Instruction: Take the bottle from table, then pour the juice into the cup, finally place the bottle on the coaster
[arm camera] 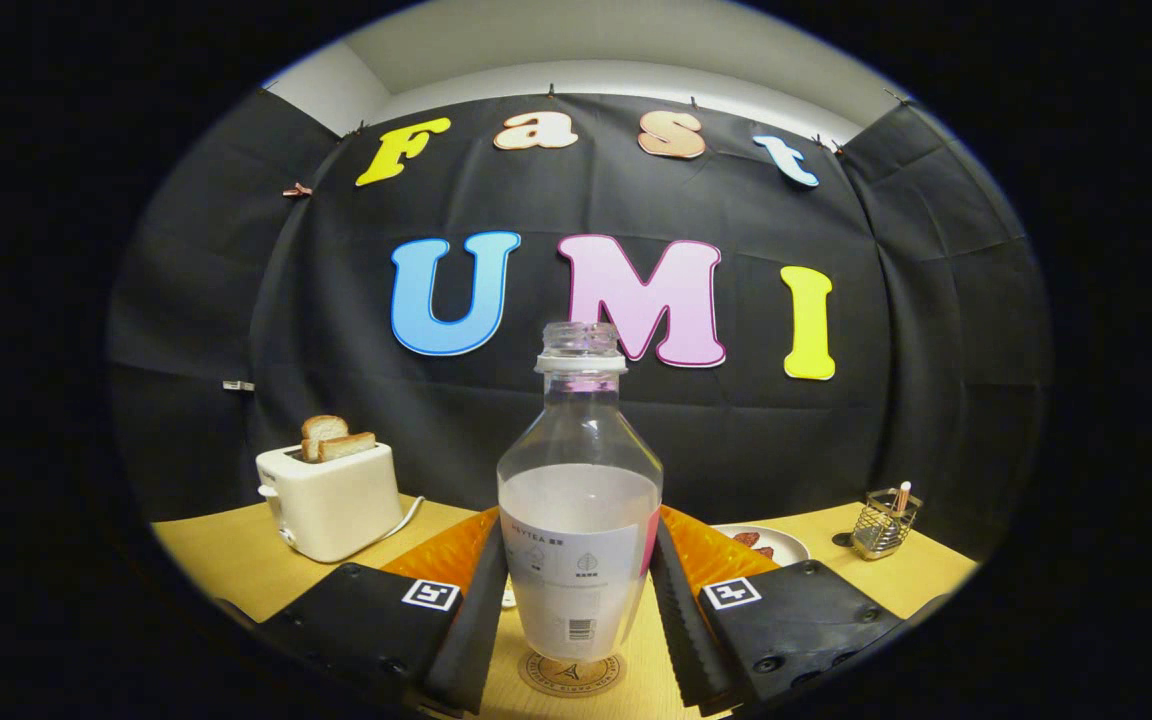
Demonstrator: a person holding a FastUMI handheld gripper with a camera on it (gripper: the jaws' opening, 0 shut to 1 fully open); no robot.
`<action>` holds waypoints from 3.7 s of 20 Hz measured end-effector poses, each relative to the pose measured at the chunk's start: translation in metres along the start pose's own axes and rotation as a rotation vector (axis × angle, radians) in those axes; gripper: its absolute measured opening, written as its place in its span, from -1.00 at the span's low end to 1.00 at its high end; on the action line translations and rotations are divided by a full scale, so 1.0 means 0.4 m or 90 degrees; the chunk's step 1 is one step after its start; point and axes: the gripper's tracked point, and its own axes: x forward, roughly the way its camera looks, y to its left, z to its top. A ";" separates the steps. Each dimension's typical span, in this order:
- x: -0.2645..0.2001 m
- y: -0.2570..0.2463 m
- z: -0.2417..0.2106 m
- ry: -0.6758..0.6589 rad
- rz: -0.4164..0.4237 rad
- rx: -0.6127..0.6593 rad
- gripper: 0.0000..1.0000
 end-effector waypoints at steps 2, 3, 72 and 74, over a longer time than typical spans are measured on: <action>0.007 -0.026 -0.037 0.009 -0.010 0.004 0.46; 0.006 -0.036 -0.049 0.011 -0.016 0.008 0.46; -0.573 -0.343 0.415 0.027 -0.089 -0.097 0.95; -0.574 -0.361 0.450 0.013 -0.083 -0.105 0.95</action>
